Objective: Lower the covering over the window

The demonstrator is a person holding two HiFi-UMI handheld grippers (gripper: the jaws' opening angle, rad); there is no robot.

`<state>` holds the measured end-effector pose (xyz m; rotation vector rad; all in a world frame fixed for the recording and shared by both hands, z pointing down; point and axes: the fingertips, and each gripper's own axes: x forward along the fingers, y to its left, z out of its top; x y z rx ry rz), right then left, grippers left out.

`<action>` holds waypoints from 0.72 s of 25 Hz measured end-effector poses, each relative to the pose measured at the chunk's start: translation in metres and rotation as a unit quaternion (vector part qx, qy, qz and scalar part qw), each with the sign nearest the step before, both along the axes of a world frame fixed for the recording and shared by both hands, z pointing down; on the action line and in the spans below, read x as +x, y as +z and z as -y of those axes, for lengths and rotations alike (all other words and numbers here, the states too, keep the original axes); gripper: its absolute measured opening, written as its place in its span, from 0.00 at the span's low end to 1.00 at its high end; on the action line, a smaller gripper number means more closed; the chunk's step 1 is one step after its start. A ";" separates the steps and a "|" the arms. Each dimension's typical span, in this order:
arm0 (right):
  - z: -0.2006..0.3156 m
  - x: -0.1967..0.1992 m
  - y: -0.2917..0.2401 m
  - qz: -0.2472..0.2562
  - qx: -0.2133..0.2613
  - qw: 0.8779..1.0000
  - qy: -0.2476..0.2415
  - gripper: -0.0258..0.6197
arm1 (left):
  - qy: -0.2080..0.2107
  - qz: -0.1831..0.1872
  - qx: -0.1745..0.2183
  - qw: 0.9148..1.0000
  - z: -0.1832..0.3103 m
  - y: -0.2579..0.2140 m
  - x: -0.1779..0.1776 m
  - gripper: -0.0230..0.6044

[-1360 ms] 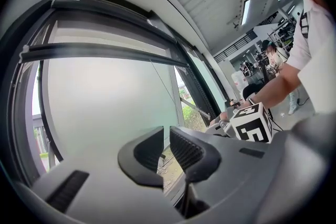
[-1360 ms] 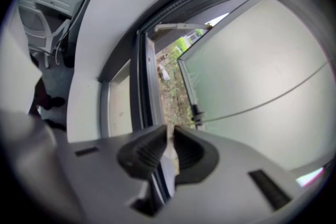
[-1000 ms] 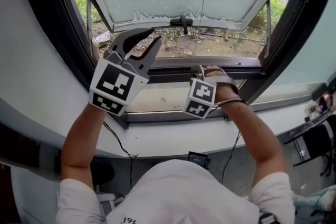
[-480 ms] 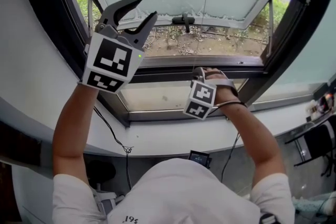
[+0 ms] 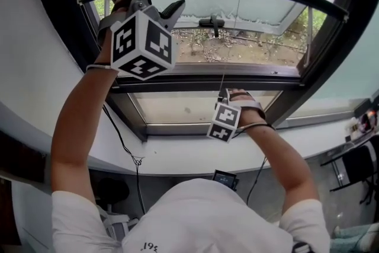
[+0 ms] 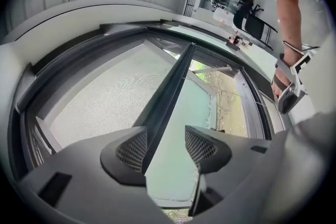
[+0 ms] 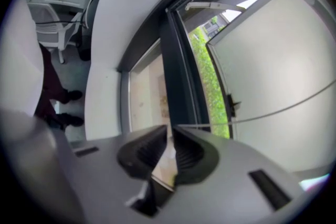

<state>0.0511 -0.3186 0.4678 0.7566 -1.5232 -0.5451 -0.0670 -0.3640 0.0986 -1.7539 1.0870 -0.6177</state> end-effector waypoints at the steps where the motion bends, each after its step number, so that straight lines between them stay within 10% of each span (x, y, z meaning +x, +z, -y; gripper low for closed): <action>1: -0.001 0.000 0.002 -0.001 -0.002 1.000 0.000 0.12 | -0.005 0.009 0.003 1.000 0.003 0.001 0.000 0.39; 18: -0.002 0.000 0.004 0.056 0.050 0.997 0.025 0.12 | -0.032 0.045 -0.004 0.998 0.014 0.013 0.005 0.39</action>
